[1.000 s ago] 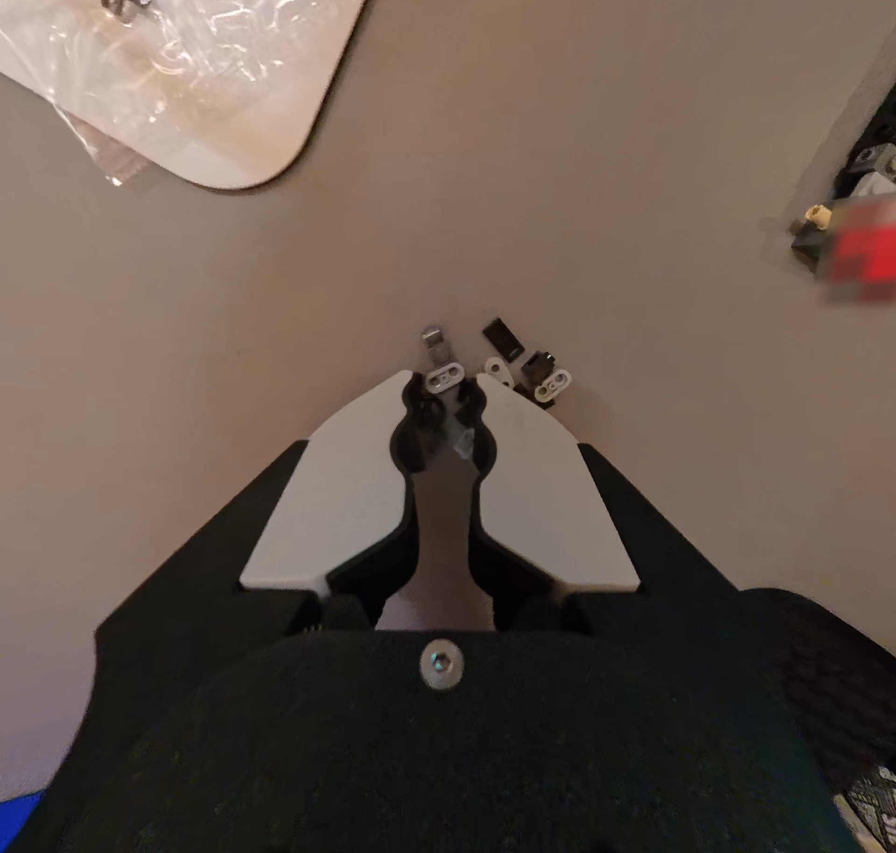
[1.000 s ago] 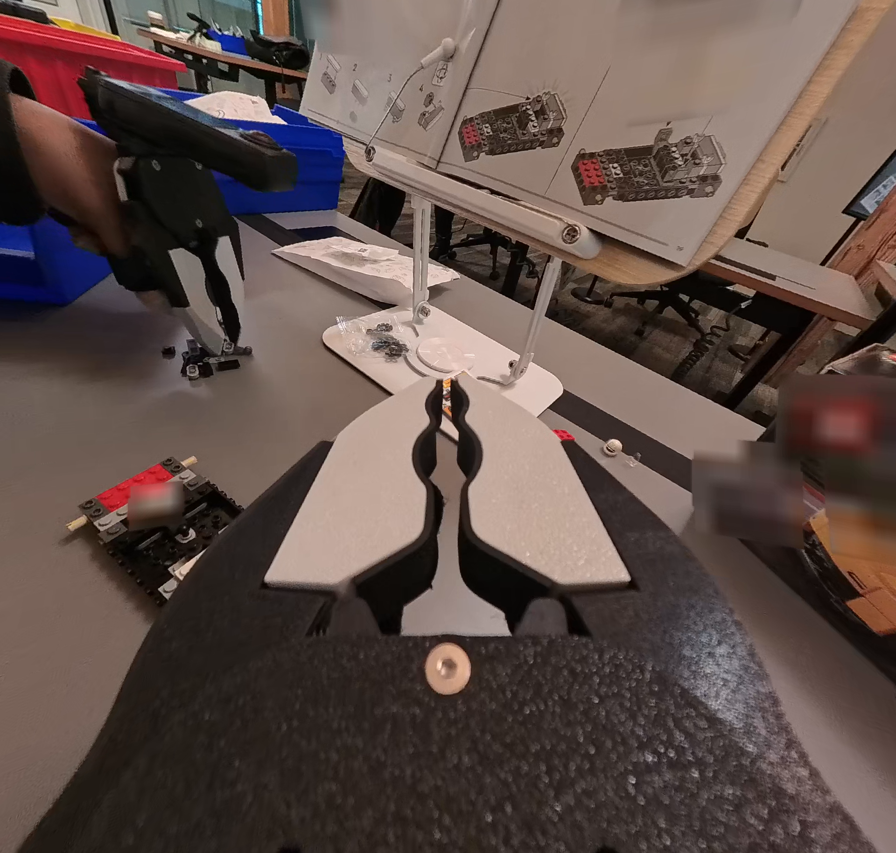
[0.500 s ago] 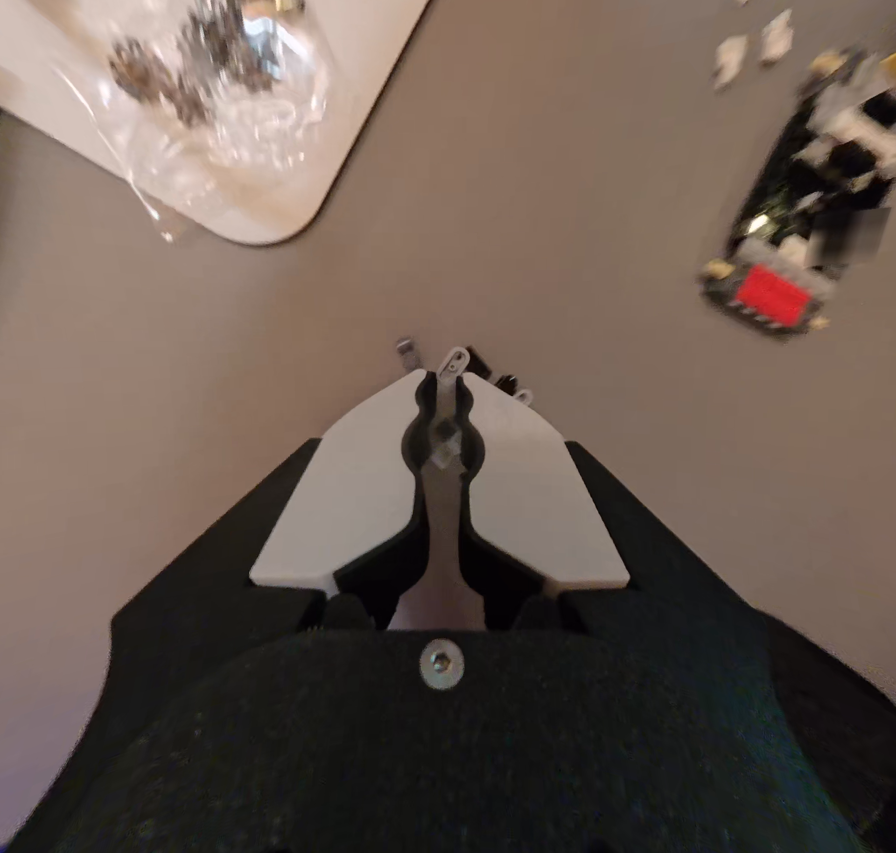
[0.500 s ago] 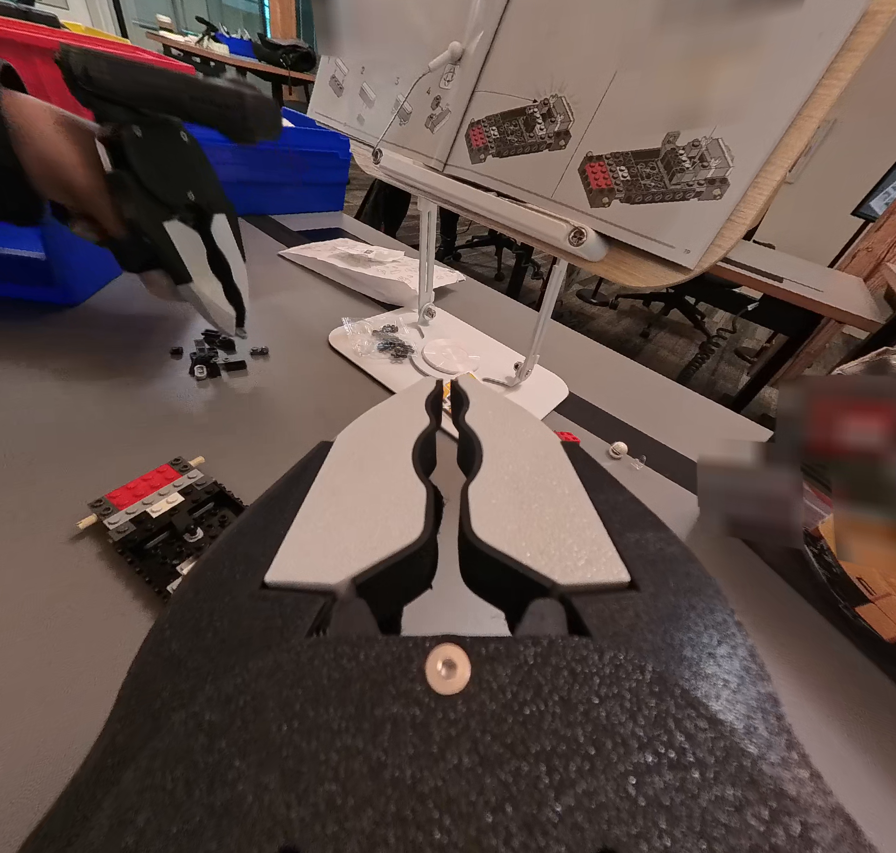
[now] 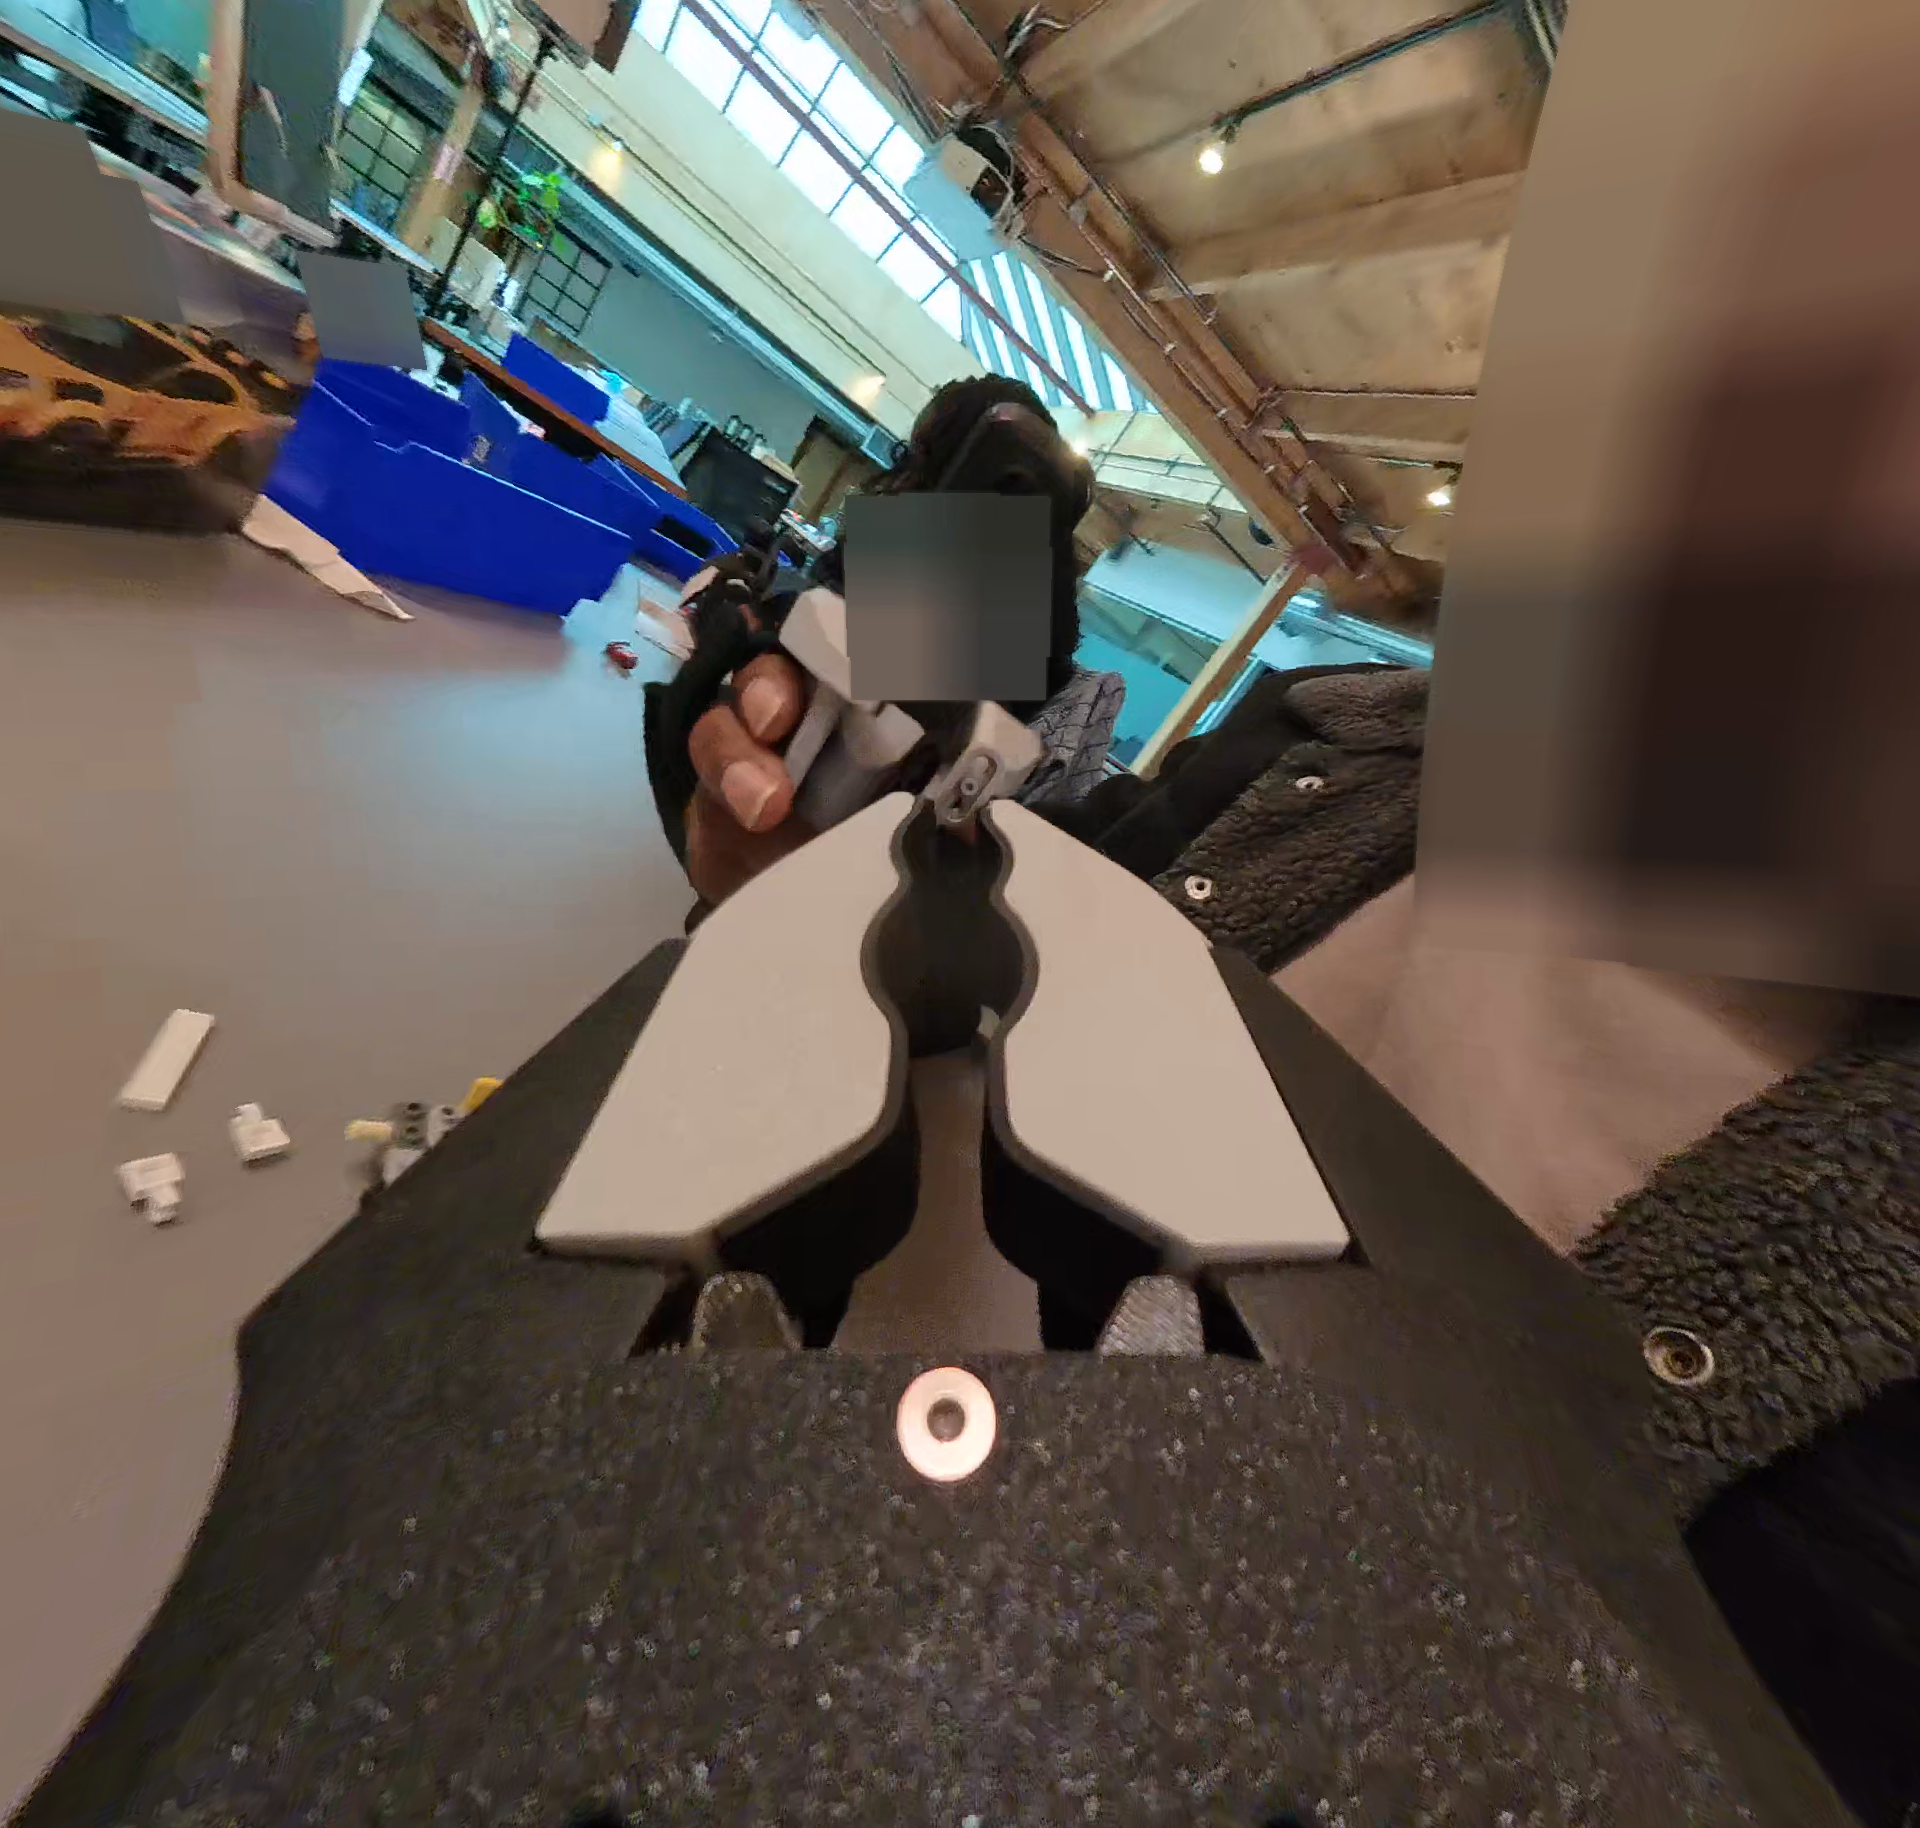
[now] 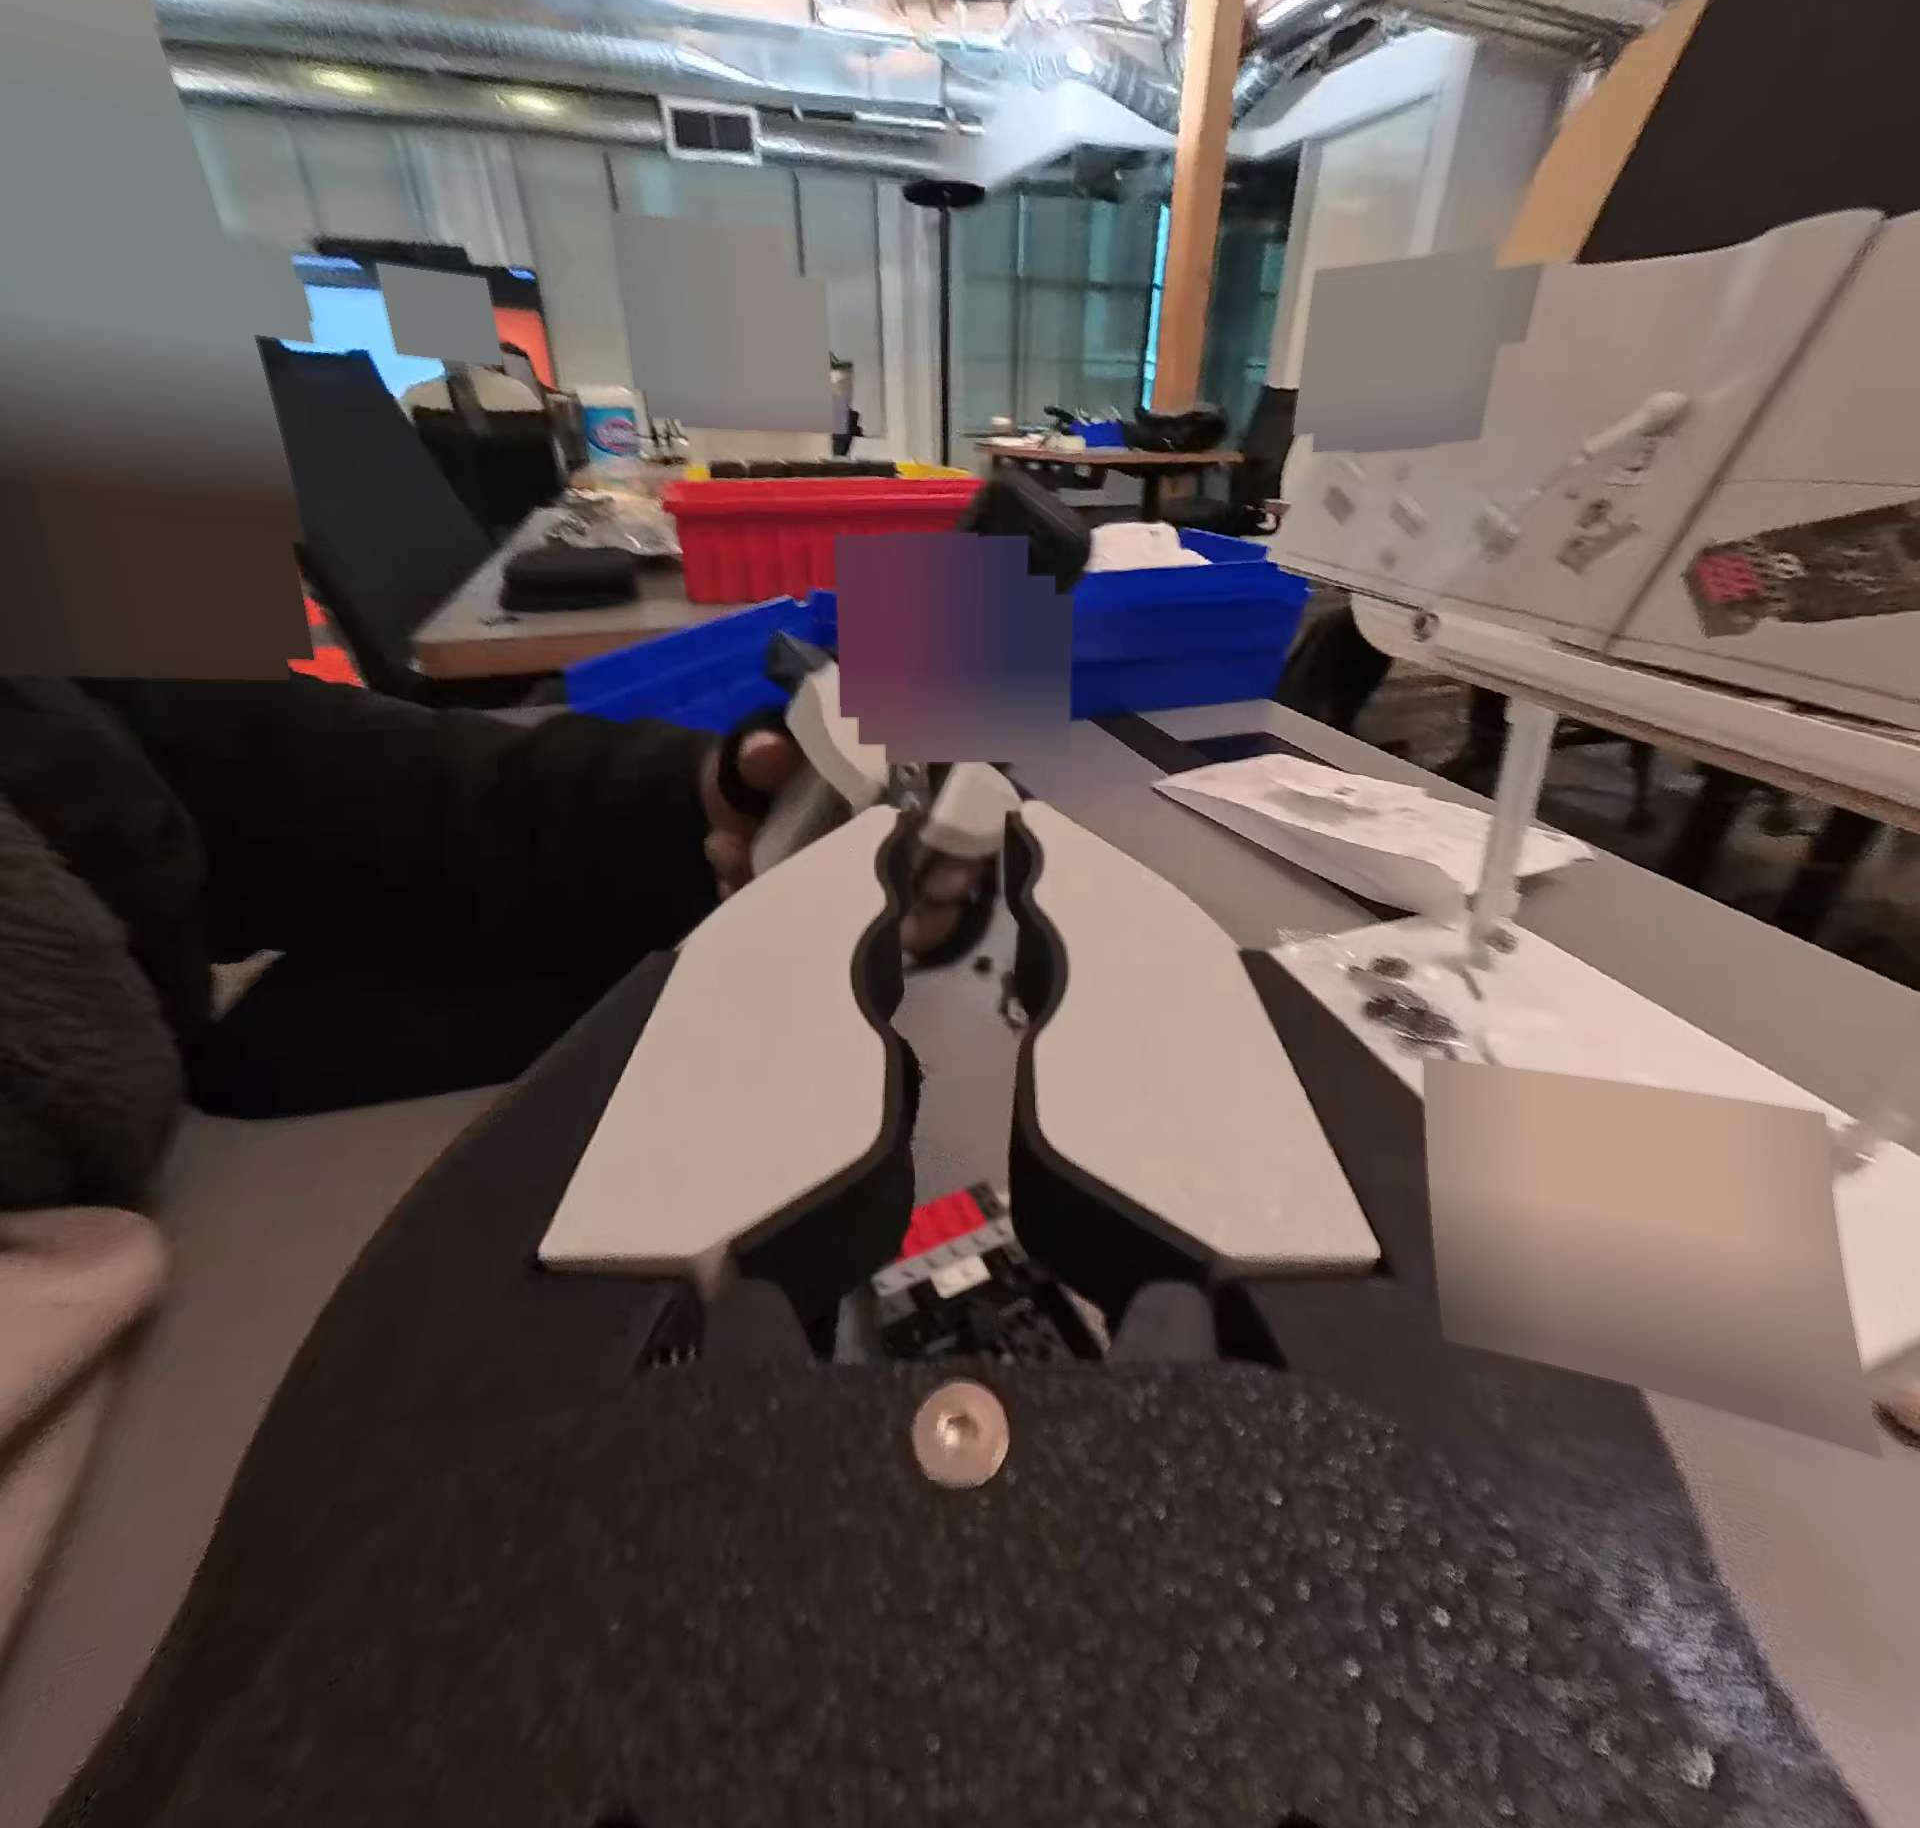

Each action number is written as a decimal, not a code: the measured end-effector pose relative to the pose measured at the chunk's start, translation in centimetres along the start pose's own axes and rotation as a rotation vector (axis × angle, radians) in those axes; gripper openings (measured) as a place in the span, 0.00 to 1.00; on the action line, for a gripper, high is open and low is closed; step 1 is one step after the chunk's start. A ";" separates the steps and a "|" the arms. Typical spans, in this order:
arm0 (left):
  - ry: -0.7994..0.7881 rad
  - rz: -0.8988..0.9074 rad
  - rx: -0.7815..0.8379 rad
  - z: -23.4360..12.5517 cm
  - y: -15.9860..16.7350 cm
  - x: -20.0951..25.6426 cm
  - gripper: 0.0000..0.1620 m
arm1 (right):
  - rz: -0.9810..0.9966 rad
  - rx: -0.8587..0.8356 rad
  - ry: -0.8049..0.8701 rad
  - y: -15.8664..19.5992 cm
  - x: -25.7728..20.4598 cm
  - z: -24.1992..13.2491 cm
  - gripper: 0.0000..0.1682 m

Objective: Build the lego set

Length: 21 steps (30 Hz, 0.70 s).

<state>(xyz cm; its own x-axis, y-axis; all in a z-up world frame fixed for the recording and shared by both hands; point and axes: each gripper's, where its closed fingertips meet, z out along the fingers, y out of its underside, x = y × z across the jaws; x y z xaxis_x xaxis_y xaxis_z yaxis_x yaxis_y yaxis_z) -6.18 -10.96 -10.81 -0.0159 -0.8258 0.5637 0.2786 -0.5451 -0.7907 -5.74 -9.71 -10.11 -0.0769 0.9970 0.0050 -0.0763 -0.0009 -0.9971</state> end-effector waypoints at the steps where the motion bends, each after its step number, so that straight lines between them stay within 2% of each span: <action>1: 0.009 -0.005 -0.001 0.3 0.3 -0.1 0.04 | 0.012 0.002 -0.028 -0.2 -0.5 0.1 0.09; 7: 0.029 0.003 -0.009 1.1 1.3 -0.1 0.04 | 0.017 -0.064 -0.104 0.8 -1.8 0.4 0.07; 17: -0.006 0.065 -0.040 1.1 1.9 -0.3 0.04 | 0.178 -0.070 -0.191 1.2 -1.9 0.2 0.04; 21: -0.046 0.099 -0.061 1.1 2.0 -0.4 0.03 | 0.149 -0.112 -0.197 1.3 -1.8 0.0 0.04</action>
<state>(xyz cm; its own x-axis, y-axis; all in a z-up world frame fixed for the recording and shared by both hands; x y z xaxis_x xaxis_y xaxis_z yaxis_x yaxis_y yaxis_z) -4.57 -11.53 -12.32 0.0530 -0.8695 0.4911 0.2178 -0.4699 -0.8554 -5.74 -11.53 -11.40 -0.2717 0.9524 -0.1386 0.0598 -0.1271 -0.9901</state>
